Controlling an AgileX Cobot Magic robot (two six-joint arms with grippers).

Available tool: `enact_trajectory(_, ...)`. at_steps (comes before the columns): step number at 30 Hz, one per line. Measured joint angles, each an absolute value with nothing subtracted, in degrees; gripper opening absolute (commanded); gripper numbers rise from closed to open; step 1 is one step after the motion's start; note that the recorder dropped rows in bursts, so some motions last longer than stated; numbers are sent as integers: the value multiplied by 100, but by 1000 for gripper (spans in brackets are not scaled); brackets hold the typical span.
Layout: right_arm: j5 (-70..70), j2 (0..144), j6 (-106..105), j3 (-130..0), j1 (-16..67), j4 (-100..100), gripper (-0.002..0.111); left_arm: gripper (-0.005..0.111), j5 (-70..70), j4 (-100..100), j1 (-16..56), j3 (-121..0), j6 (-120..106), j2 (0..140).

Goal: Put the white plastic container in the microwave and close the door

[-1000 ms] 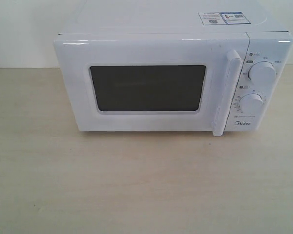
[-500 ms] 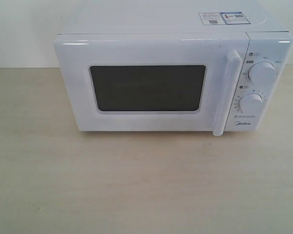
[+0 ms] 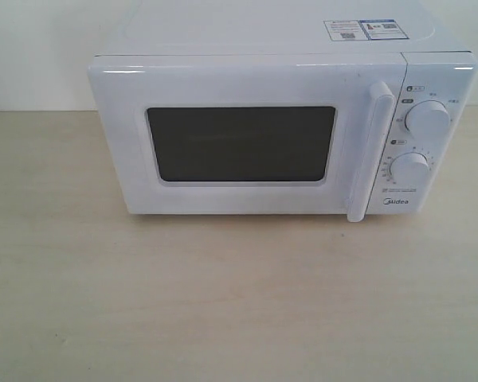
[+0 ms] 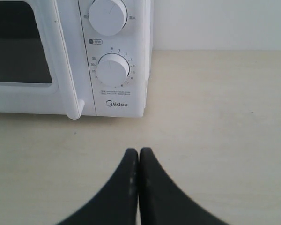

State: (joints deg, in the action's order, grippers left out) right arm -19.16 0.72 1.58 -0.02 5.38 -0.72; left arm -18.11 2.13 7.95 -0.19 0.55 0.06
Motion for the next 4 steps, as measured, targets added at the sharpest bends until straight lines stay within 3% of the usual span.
enact_trajectory(4, -1916, 72, 158, -2, 538, -72, 0, 4, -1811, 213, 795, -19, 55, 6)
